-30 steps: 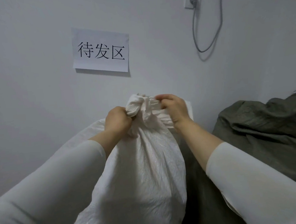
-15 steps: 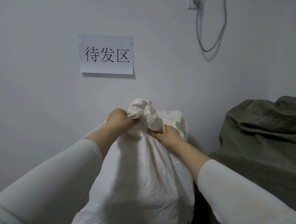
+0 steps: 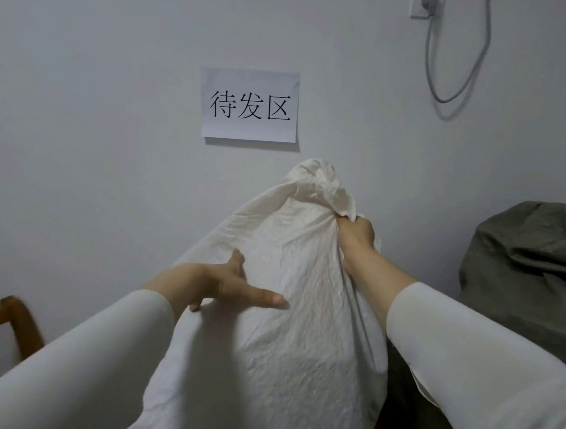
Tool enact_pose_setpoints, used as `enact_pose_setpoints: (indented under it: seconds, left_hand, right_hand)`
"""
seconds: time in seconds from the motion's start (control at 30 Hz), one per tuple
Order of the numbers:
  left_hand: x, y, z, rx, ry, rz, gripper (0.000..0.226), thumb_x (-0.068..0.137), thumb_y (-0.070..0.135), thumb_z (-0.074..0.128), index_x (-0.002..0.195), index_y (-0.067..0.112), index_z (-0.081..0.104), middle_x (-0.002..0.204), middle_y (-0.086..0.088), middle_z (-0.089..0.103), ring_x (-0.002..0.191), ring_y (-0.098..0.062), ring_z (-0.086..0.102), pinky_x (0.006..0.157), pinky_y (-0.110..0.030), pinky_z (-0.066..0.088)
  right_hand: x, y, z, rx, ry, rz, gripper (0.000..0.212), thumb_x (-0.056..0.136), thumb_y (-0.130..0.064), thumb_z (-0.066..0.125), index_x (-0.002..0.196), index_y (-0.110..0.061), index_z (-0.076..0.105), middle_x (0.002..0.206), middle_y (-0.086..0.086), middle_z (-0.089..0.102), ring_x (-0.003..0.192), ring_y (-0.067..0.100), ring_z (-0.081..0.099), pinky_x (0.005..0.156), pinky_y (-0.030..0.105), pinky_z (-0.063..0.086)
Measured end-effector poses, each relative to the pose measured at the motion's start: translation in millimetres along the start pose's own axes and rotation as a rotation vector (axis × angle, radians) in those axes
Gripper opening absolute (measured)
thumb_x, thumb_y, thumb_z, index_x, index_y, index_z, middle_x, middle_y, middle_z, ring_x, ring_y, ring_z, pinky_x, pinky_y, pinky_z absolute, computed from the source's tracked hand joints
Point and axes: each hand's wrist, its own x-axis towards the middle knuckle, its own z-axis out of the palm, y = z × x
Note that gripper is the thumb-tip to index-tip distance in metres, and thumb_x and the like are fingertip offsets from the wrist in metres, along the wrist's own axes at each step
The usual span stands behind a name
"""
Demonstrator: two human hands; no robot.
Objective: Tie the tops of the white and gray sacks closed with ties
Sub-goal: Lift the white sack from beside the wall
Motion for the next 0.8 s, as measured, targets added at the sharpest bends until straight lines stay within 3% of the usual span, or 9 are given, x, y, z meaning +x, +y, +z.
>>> enact_pose_setpoints:
  seconds: [0.13,0.23,0.3,0.37,0.5,0.63,0.7,0.8]
  left_hand:
    - [-7,1,-8,0.037,0.101,0.021,0.151,0.036,0.073,0.076,0.145,0.028,-0.018,0.158,0.004,0.005,0.145,-0.027,0.010,0.115,-0.052,0.016]
    - [-23,-3,-19,0.065,0.208,0.099,0.152,0.027,0.078,0.074,0.148,0.020,0.003,0.155,0.000,0.021,0.143,-0.024,0.020,0.118,-0.044,0.018]
    - [-38,-5,-25,0.049,0.277,0.149,0.132,0.034,0.074,0.077,0.141,0.015,0.025,0.145,-0.001,0.036,0.134,-0.024,0.034,0.113,-0.039,0.028]
    - [-58,-8,-30,0.048,0.341,0.193,0.098,0.049,0.066,0.078,0.123,0.014,0.042,0.127,-0.001,0.045,0.117,-0.022,0.044,0.099,-0.032,0.036]
    - [-103,-17,-37,0.049,0.412,0.258,0.052,0.061,0.053,0.078,0.081,0.016,0.048,0.102,-0.001,0.051,0.093,-0.019,0.048,0.081,-0.028,0.039]
    - [-151,-29,-40,0.052,0.486,0.273,0.049,0.063,0.046,0.081,0.084,0.014,0.051,0.100,-0.004,0.055,0.092,-0.020,0.050,0.080,-0.027,0.041]
    - [-179,-33,-37,0.059,0.524,0.271,0.050,0.062,0.044,0.082,0.086,0.011,0.052,0.097,-0.004,0.055,0.088,-0.020,0.050,0.076,-0.026,0.039]
    - [-225,-37,-28,0.054,0.584,0.257,0.053,0.060,0.044,0.083,0.086,0.008,0.055,0.091,-0.005,0.056,0.082,-0.020,0.050,0.071,-0.026,0.038]
  right_hand:
    - [-20,-31,9,0.024,0.013,-0.049,0.026,0.092,-0.020,0.047,0.104,-0.003,0.062,0.093,0.008,0.059,0.088,0.024,0.056,0.075,0.030,0.042]
    - [-45,-54,15,0.085,0.027,-0.077,0.016,0.090,-0.019,0.049,0.087,-0.009,0.061,0.089,0.007,0.060,0.088,0.025,0.058,0.078,0.032,0.045]
    - [-64,-69,17,0.151,0.030,-0.076,0.016,0.089,-0.018,0.051,0.074,-0.013,0.056,0.088,0.007,0.060,0.088,0.027,0.059,0.082,0.036,0.049]
    - [-84,-84,20,0.201,0.030,-0.075,0.013,0.088,-0.016,0.052,0.076,-0.013,0.056,0.089,0.007,0.060,0.086,0.025,0.057,0.085,0.037,0.049]
    - [-128,-113,23,0.269,0.018,-0.105,0.015,0.086,-0.010,0.052,0.096,-0.005,0.062,0.098,0.010,0.062,0.089,0.024,0.056,0.081,0.033,0.045]
    - [-175,-136,16,0.332,-0.052,-0.133,0.015,0.085,-0.006,0.052,0.097,-0.006,0.062,0.096,0.008,0.059,0.087,0.022,0.053,0.075,0.029,0.042]
    - [-198,-147,9,0.372,-0.096,-0.143,0.009,0.085,-0.003,0.050,0.086,-0.009,0.058,0.095,0.008,0.057,0.086,0.022,0.052,0.075,0.030,0.042]
    - [-234,-163,-6,0.446,-0.146,-0.141,0.021,0.084,-0.002,0.050,0.067,-0.014,0.048,0.095,0.008,0.057,0.088,0.023,0.052,0.084,0.035,0.046]
